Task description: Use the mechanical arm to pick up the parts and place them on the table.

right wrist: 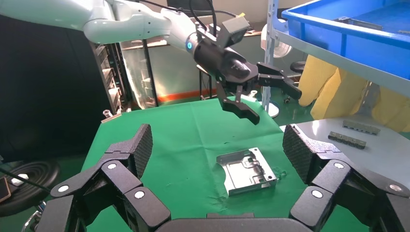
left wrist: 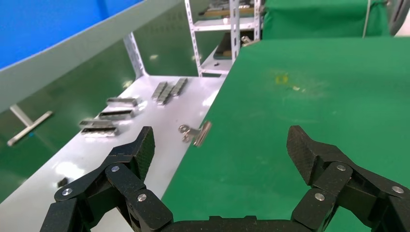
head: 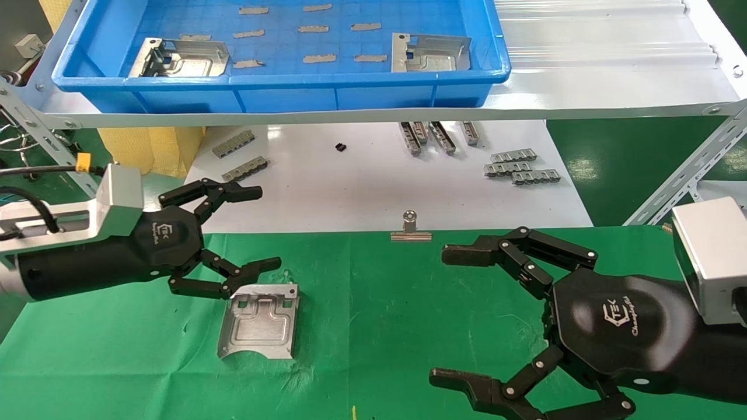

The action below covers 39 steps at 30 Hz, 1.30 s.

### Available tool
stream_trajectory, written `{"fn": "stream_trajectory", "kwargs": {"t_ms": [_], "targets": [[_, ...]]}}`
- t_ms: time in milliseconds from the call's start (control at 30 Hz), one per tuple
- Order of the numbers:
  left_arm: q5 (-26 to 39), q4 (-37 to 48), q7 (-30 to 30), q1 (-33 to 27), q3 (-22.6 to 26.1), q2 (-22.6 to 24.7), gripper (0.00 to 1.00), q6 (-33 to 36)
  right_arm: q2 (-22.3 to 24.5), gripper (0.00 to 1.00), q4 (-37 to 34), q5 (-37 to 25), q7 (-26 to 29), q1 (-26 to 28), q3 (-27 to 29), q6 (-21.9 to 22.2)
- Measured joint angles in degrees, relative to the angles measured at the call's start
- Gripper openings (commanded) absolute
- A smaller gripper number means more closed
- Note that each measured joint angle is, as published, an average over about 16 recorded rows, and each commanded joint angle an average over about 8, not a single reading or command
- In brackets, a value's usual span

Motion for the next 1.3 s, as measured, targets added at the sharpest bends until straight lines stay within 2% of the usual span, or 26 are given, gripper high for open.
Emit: {"fn": "stream_trajectory", "kwargs": {"t_ms": [1000,1300], "targets": [[-8.1,-37.5,-25.4,18.4,-13.7,-10.7,1.00,-2.7,0.0,1.00,0.0,0.0,0.0,0.0,0.0,0.0],[-9.5,-43.8,-29.7,21.5,-16.1,-12.5,1.00,-3.2,0.0,1.00,0.0,0.0,0.0,0.0,0.0,0.0]]}}
